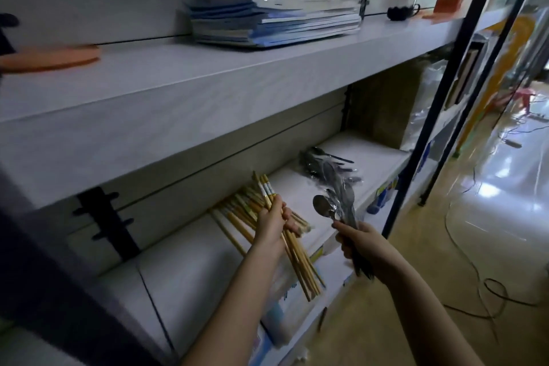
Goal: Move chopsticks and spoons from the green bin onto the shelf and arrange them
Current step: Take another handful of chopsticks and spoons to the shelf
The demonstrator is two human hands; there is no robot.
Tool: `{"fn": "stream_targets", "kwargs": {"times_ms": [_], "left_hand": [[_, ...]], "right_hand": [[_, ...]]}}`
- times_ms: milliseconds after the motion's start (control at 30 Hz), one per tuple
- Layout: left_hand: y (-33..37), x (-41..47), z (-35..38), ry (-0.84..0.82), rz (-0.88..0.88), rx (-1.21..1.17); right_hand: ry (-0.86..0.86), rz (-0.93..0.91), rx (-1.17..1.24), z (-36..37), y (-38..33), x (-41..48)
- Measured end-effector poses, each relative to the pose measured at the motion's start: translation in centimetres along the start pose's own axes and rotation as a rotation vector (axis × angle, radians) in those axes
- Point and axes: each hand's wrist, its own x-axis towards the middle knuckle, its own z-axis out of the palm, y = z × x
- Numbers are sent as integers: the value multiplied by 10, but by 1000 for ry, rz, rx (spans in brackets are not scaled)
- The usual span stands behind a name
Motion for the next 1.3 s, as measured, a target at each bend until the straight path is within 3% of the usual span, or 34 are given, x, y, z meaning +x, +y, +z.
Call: {"fn": "stream_targets", "kwargs": {"times_ms": [567,1033,1300], "left_hand": [[-24,161,-23,576,-29,110],[-22,180,-1,1021,12,898],[-24,176,-4,1126,81,1008]], "right_hand": [[-158,31,-266,-60,-34,202],[-194,-163,-840,-109,-54,361],[-238,-266,-1012,-100,-57,371]]}}
